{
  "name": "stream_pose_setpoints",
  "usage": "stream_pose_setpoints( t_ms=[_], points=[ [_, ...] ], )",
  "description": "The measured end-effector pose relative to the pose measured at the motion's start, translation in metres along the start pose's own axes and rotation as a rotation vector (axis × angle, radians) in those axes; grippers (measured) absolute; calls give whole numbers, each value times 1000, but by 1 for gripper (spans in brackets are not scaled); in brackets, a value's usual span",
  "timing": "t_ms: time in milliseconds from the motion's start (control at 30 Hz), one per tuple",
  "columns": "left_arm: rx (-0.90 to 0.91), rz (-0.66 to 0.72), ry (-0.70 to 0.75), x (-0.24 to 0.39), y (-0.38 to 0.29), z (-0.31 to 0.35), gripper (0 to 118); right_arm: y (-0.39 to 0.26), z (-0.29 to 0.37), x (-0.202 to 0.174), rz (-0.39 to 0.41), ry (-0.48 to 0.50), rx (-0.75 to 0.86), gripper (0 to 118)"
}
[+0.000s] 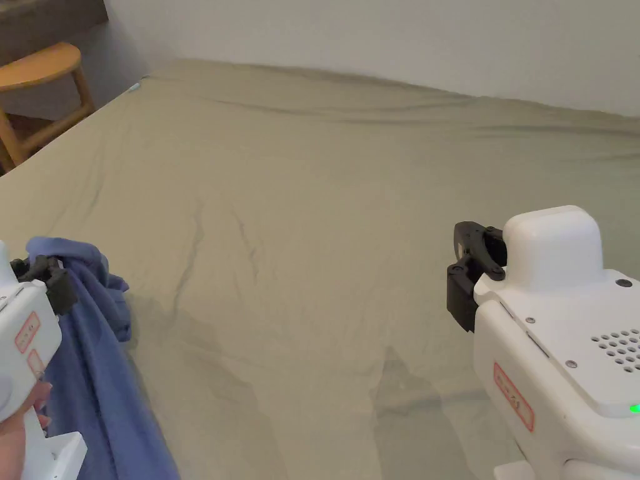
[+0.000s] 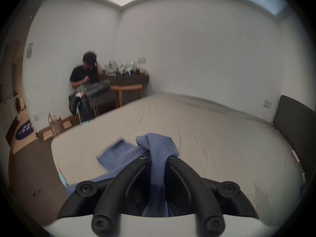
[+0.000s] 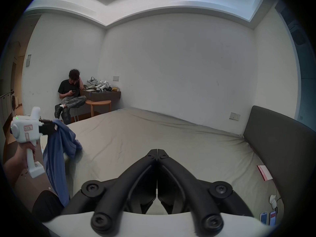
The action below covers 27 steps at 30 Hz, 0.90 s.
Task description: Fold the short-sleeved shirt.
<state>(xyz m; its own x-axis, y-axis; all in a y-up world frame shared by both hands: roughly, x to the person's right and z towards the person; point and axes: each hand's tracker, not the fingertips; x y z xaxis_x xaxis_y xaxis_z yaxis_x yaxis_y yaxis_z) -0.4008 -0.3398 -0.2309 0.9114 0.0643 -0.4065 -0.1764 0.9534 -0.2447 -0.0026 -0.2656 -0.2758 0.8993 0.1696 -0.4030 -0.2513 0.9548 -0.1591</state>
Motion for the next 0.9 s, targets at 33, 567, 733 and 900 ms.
stream_pose_setpoints(
  t_ms=[33, 567, 733, 900],
  points=[
    [31, -8, -9, 2, 11, 11, 11, 2, 4, 1, -1, -1, 9, 1],
    [530, -283, -280, 118, 200, 121, 11, 17, 71, 53, -77, -144, 142, 1],
    [580, -317, -424, 169, 229, 115, 11, 11, 92, 76, -34, -240, 154, 1],
    [514, -413, -565, 243, 219, 81, 11, 0, 103, 108, -73, -323, 122, 1]
  ],
)
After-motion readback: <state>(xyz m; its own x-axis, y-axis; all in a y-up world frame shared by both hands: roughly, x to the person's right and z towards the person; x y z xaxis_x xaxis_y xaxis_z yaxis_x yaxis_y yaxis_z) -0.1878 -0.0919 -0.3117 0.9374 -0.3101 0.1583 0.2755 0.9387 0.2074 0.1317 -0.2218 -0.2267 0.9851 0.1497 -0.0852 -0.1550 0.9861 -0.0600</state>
